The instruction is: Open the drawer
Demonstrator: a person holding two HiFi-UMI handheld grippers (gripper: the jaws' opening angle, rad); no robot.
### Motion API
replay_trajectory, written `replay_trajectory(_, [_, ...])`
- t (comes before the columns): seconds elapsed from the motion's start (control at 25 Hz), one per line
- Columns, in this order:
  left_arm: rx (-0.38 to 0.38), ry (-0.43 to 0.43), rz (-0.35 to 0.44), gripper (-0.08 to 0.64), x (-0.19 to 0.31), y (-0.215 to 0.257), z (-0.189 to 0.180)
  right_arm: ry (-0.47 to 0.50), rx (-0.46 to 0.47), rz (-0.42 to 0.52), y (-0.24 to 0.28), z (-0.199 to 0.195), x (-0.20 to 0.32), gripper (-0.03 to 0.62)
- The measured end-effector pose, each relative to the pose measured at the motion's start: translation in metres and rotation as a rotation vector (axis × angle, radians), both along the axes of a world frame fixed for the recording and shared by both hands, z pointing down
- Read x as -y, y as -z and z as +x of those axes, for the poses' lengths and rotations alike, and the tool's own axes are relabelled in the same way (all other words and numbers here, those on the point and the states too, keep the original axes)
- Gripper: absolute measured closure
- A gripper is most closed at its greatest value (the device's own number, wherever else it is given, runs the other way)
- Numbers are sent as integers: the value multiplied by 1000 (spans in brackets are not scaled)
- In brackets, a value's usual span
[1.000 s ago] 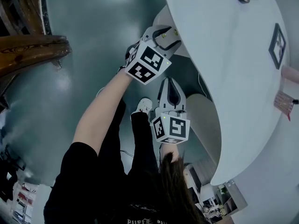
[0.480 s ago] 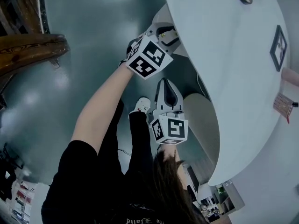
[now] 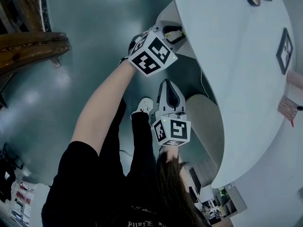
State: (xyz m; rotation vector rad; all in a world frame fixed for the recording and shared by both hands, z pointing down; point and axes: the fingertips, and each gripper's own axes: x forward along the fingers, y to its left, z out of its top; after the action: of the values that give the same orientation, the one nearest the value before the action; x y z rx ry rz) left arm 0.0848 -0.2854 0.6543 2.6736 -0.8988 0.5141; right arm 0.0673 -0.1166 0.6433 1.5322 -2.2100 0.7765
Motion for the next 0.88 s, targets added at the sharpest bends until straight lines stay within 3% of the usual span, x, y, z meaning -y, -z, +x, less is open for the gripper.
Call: replay_trajectory(0.88, [35, 10, 41, 446, -4, 1, -6, 24, -5, -16, 3, -1, -1, 566])
